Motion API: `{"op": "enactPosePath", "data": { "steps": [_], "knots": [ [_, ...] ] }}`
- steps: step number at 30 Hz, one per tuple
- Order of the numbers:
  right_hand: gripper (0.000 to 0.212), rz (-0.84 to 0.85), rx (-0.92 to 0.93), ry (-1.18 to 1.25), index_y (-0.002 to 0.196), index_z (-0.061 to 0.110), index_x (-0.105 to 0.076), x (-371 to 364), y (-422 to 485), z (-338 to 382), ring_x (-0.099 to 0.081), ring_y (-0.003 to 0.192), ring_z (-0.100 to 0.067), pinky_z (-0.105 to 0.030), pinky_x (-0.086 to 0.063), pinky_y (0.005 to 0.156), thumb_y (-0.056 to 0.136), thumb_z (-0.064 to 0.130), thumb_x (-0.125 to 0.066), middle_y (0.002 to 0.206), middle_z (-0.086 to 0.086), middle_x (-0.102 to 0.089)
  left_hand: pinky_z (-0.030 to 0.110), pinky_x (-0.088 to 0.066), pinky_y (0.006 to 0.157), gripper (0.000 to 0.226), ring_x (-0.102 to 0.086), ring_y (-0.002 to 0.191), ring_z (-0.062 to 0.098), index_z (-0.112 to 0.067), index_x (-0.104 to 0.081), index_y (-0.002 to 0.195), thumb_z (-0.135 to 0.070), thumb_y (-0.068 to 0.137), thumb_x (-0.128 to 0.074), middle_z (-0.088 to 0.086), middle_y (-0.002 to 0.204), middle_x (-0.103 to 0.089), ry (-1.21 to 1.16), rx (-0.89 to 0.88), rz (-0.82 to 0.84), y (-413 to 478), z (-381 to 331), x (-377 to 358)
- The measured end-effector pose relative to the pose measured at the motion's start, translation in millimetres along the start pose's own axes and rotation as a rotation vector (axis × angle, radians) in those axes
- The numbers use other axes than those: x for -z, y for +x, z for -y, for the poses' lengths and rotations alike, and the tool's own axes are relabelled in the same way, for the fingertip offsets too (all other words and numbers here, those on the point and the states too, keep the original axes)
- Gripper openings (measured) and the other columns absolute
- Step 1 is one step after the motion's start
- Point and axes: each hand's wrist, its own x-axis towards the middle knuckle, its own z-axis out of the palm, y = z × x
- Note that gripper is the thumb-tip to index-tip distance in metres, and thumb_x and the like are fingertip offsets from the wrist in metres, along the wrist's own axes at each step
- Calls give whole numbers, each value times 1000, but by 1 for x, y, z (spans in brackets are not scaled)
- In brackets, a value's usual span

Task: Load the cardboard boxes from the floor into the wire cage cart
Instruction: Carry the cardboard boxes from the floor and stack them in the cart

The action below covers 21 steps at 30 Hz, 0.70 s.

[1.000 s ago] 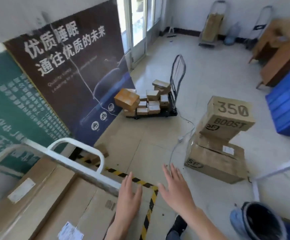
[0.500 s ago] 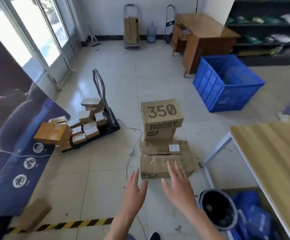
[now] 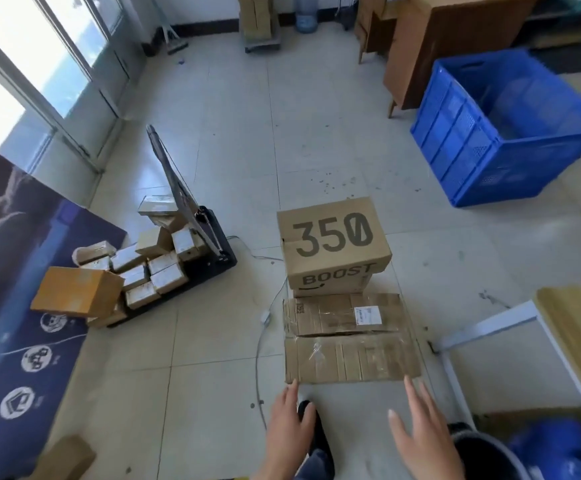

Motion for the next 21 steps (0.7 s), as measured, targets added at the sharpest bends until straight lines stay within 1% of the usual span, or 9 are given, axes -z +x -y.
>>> {"op": "enactPosePath", "data": {
  "steps": [1,3,5,9,13,16,17,19,21],
  "knots": [
    [74,7,10,-9,159,28,-12,-5,24,-2,-14,154,-25,-41,-19,120,99,39,-54,168,-4,-10,27,-19,118,62,-24,149,15,-21,-24,158,-39,103,-46,0,162,-29,28,3,6,25,-4,-7],
    [72,68,41,-63,160,33,-5,-17,66,-10,-8,154,-22,-40,-18,120,102,46,-44,169,1,0,29,-20,119,61,-26,149,17,-18,-28,157,-38,103,-47,2,161,-32,86,13,32,71,-8,-25],
    [69,118,39,-109,160,34,-1,-32,102,-21,-6,154,-22,-39,-17,120,103,47,-38,169,3,4,32,-22,118,59,-27,148,20,-17,-30,156,-36,103,-47,5,160,-33,137,20,76,113,-8,-47],
    [68,152,46,-119,161,32,-6,-70,184,-53,-9,154,-22,-40,-17,120,103,44,-41,169,2,1,35,-26,117,59,-32,146,23,-17,-35,155,-36,101,-51,7,158,-38,248,19,118,200,11,-98],
    [66,231,22,-150,161,27,-10,-124,274,-101,-13,153,-26,-42,-21,119,104,38,-43,168,-3,-7,39,-28,116,60,-33,145,30,-20,-42,152,-35,97,-61,12,158,-38,385,1,147,294,56,-150],
    [63,240,63,-207,159,20,-19,-166,342,-141,-24,150,-28,-41,-26,118,103,29,-46,165,-9,-22,44,-24,119,65,-23,150,30,-25,-35,155,-43,97,-58,9,163,-29,559,-25,190,354,97,-188],
    [62,247,82,-231,159,18,-20,-179,364,-155,-25,149,-29,-42,-26,118,103,28,-46,164,-10,-24,46,-21,120,67,-18,152,29,-26,-31,156,-46,97,-57,7,165,-25,606,-27,206,370,112,-199],
    [65,258,101,-288,160,15,-16,-201,406,-186,-22,151,-30,-44,-24,121,103,30,-44,165,-13,-21,52,-18,120,73,-10,154,29,-28,-24,158,-51,96,-56,9,167,-16,654,4,208,400,140,-217],
    [68,234,110,-349,160,15,-14,-213,444,-216,-20,151,-34,-49,-26,120,103,36,-42,166,-17,-17,57,-17,119,81,-4,154,33,-31,-20,159,-56,93,-58,15,167,-8,639,55,151,427,164,-227]
  ]
}}
